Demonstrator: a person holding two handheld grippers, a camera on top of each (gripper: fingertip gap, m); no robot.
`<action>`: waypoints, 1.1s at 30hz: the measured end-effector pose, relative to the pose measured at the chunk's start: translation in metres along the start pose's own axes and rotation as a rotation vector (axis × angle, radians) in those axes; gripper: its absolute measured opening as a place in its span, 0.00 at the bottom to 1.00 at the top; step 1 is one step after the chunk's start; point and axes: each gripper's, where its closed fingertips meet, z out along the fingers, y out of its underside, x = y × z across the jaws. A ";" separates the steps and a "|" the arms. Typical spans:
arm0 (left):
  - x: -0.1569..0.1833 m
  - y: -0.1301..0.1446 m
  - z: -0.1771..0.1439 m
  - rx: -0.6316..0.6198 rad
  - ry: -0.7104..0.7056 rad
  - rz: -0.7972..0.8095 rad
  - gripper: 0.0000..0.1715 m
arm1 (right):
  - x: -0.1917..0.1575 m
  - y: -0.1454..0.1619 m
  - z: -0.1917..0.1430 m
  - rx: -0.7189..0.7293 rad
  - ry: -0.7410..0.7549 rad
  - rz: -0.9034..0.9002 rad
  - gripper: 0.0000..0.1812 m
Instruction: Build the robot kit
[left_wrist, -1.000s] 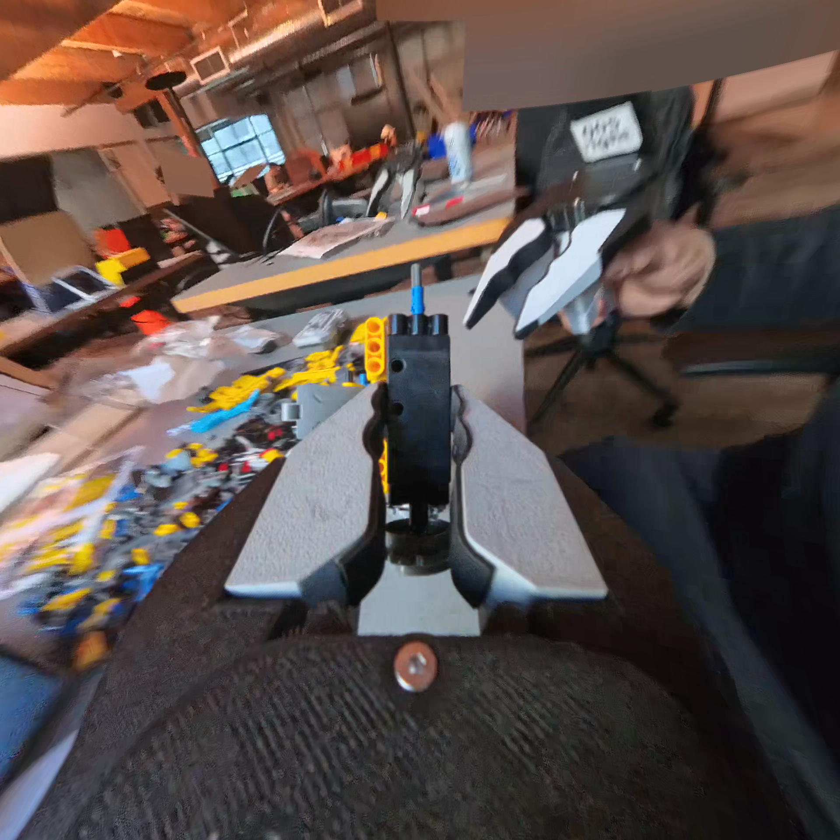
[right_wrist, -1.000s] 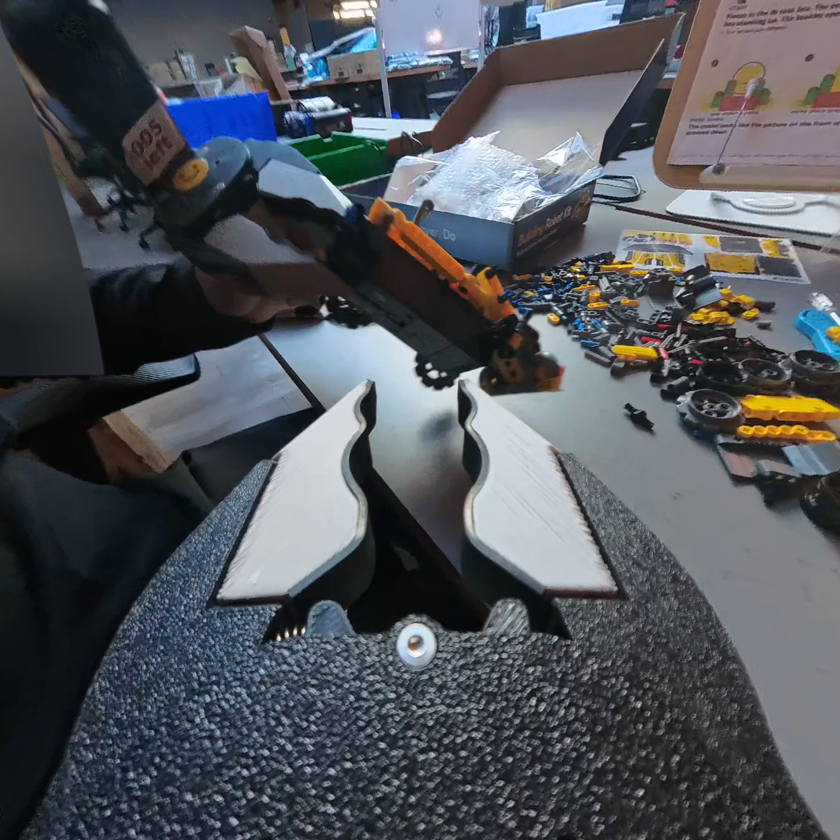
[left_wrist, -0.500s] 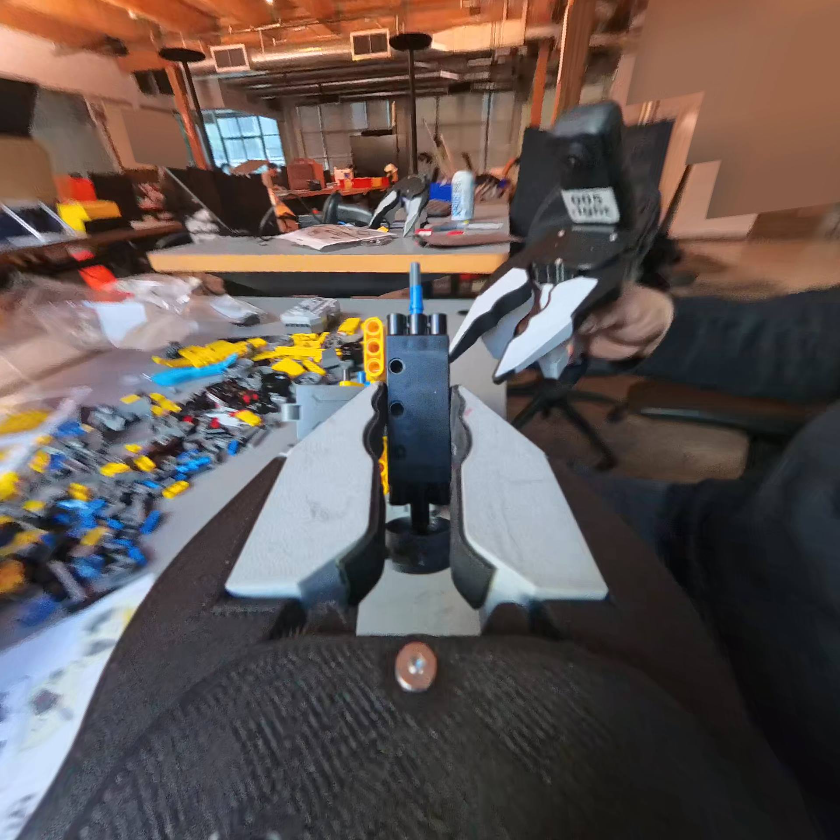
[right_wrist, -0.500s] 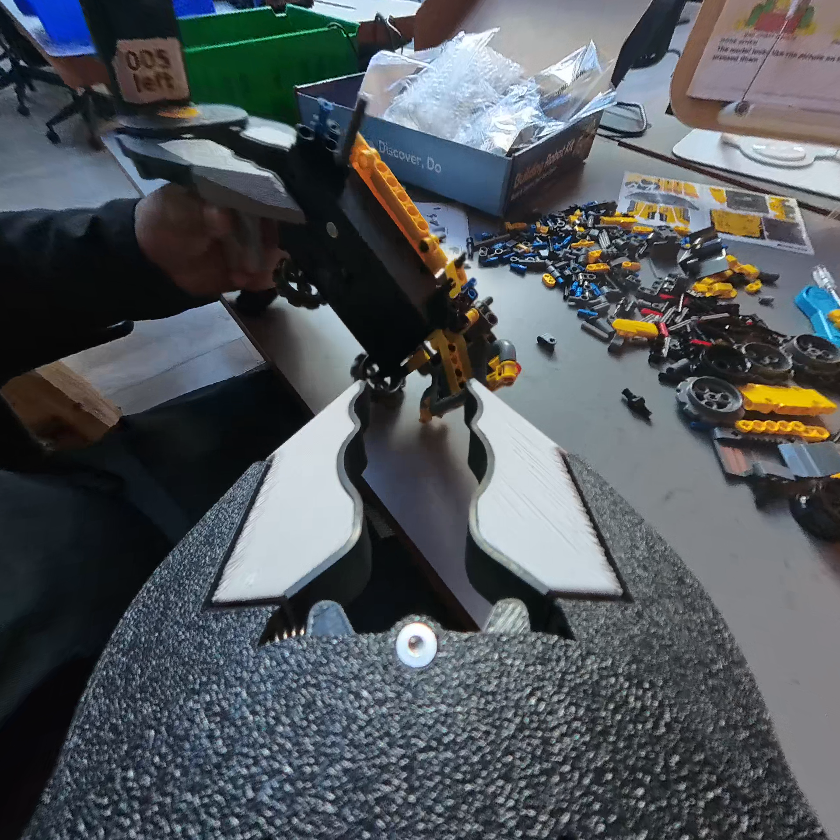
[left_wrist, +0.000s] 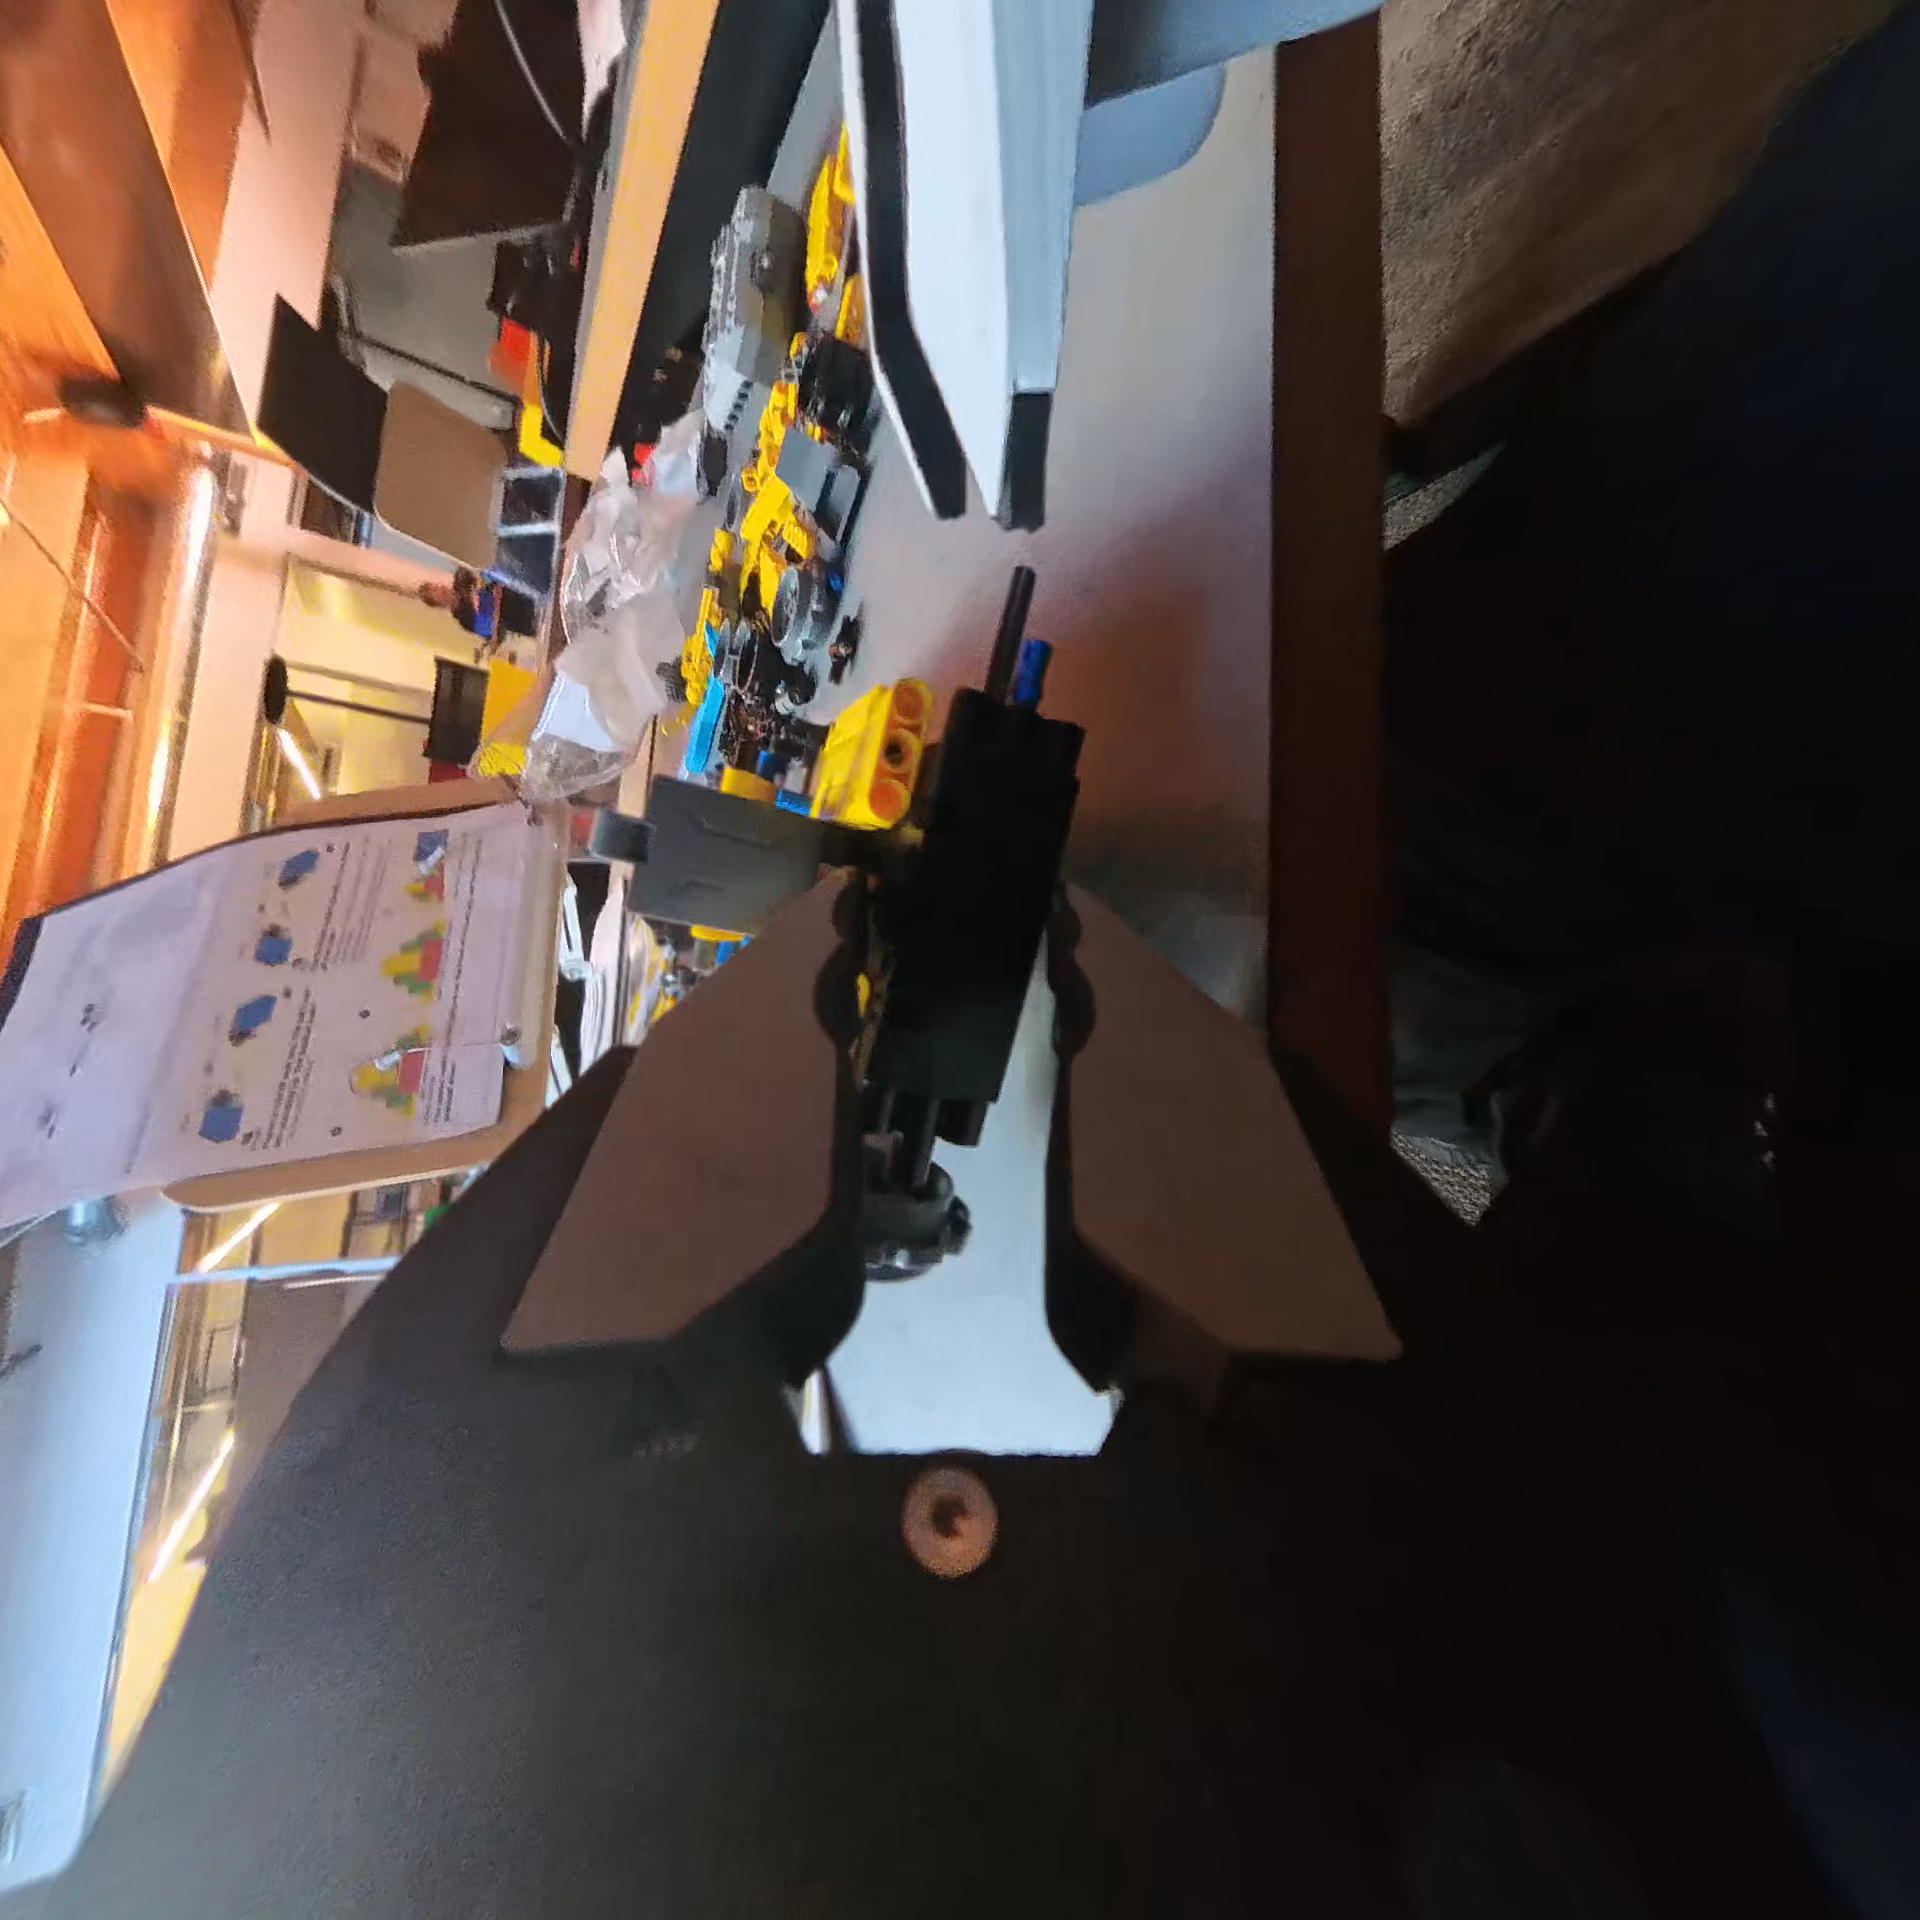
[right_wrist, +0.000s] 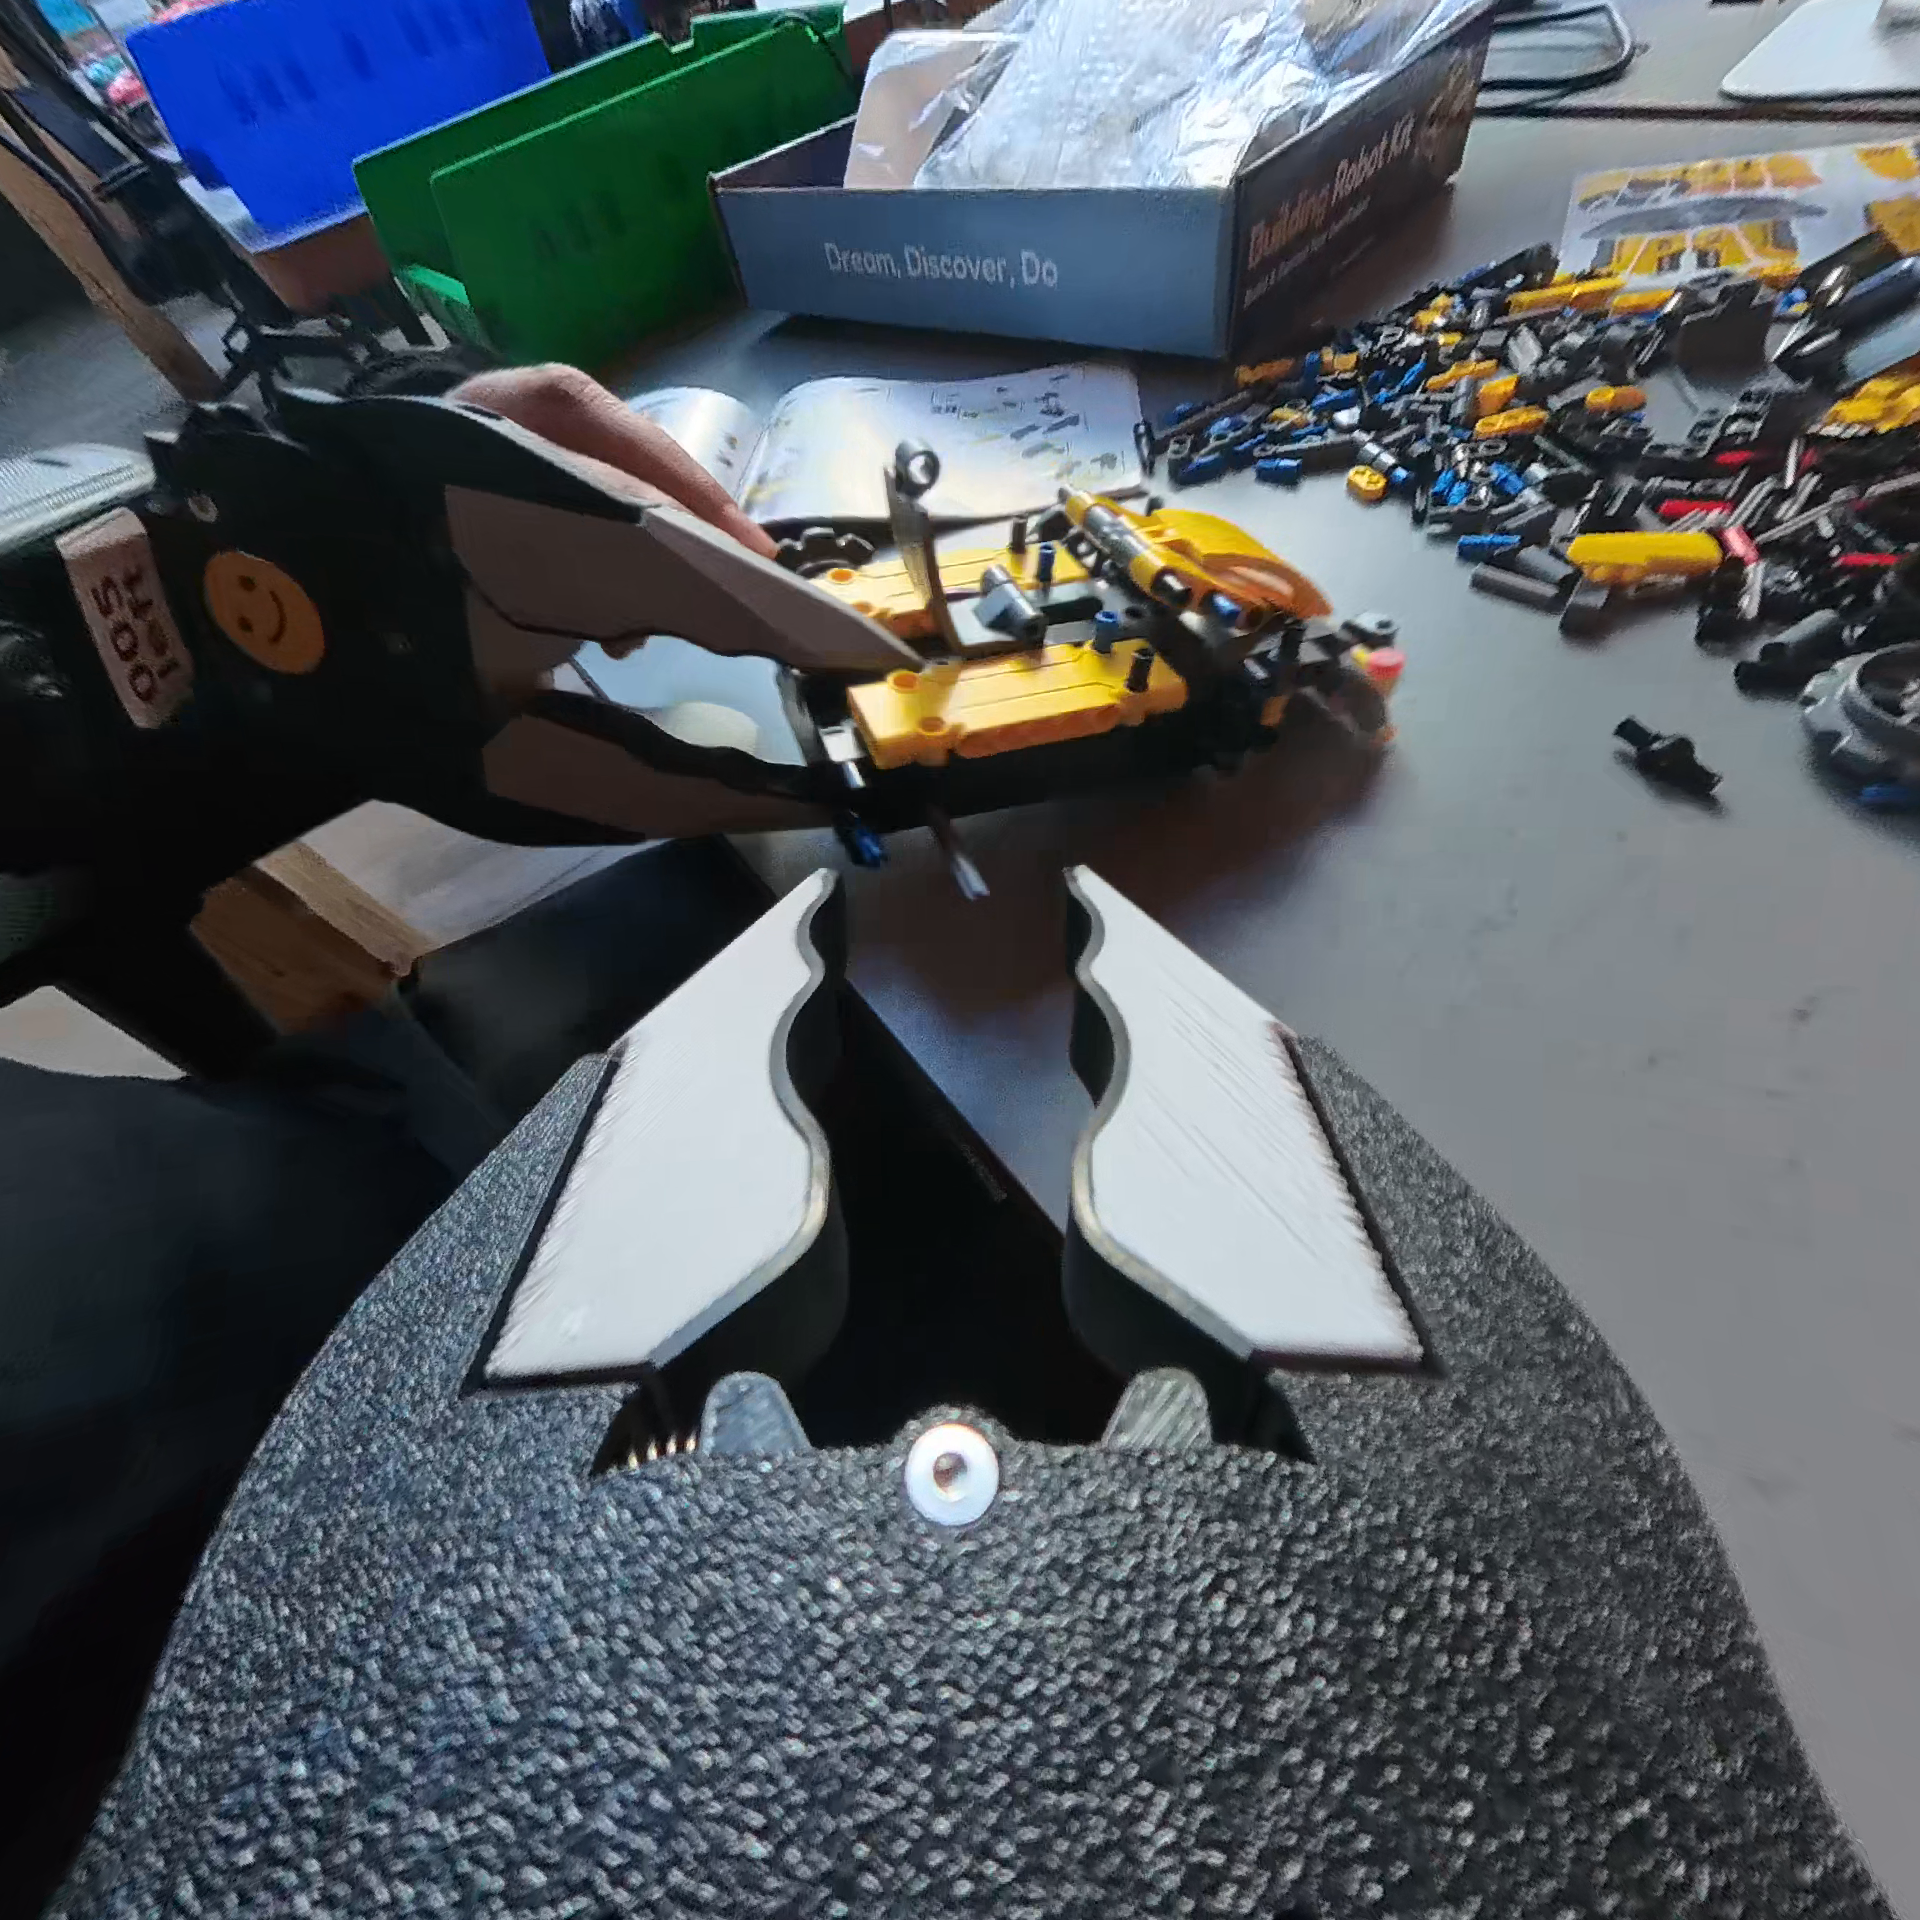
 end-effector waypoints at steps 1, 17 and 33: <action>0.001 0.000 0.002 -0.008 -0.007 0.003 0.18 | 0.000 0.002 0.000 -0.005 -0.006 0.009 0.23; 0.005 0.000 0.006 -0.013 0.148 -0.345 0.26 | 0.022 0.001 0.024 -0.072 0.071 -0.018 0.21; -0.041 -0.042 -0.064 0.240 0.053 -0.781 0.42 | 0.054 -0.020 0.020 -0.053 0.133 -0.131 0.20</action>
